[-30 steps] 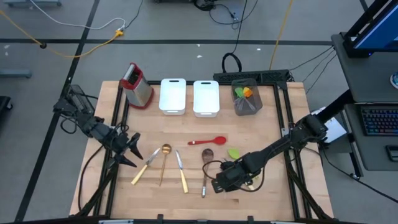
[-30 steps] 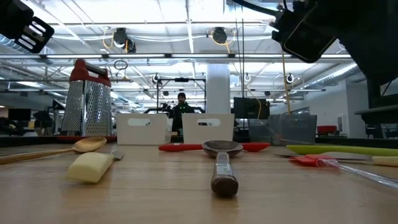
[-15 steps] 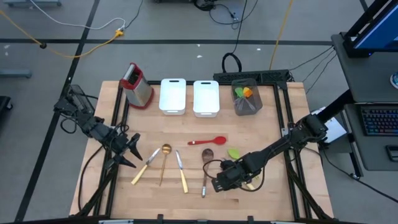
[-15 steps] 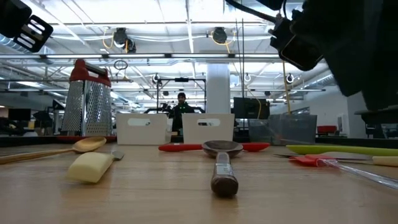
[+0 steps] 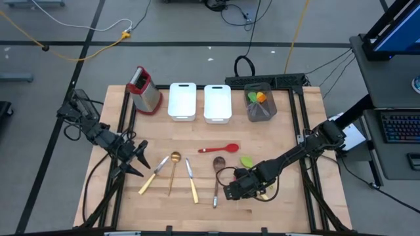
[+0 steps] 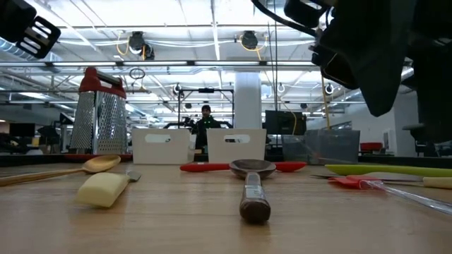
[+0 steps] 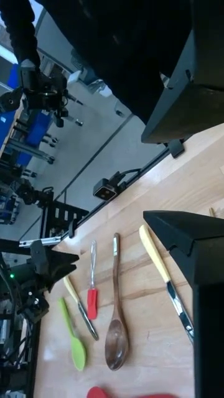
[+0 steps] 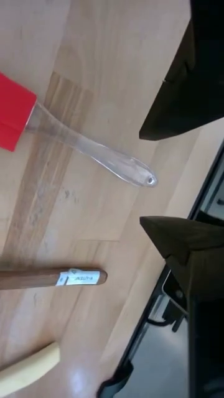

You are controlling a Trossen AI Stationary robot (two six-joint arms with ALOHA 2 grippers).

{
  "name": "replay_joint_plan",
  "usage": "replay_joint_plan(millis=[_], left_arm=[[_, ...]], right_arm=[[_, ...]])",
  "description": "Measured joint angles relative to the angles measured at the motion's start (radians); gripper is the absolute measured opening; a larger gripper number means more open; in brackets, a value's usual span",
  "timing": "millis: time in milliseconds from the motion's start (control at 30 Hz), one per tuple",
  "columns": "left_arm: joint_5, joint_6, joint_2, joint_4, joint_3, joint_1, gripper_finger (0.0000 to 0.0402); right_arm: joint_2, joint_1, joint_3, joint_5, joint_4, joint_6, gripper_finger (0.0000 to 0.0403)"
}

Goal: Pick & Place Kitchen Items
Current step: Put the red silicone spatula into the black bin

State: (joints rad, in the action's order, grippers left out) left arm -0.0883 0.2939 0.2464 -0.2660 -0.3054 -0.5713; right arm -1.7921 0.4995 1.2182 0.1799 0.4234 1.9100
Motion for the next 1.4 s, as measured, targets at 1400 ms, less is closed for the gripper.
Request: replay_joint_plan(millis=[1400], left_arm=[[0.001,-0.011,0.000,-0.016,-0.001,0.000,0.0191]], right_arm=[[-0.183,-0.009,0.003,-0.057,0.015,0.183,0.0165]])
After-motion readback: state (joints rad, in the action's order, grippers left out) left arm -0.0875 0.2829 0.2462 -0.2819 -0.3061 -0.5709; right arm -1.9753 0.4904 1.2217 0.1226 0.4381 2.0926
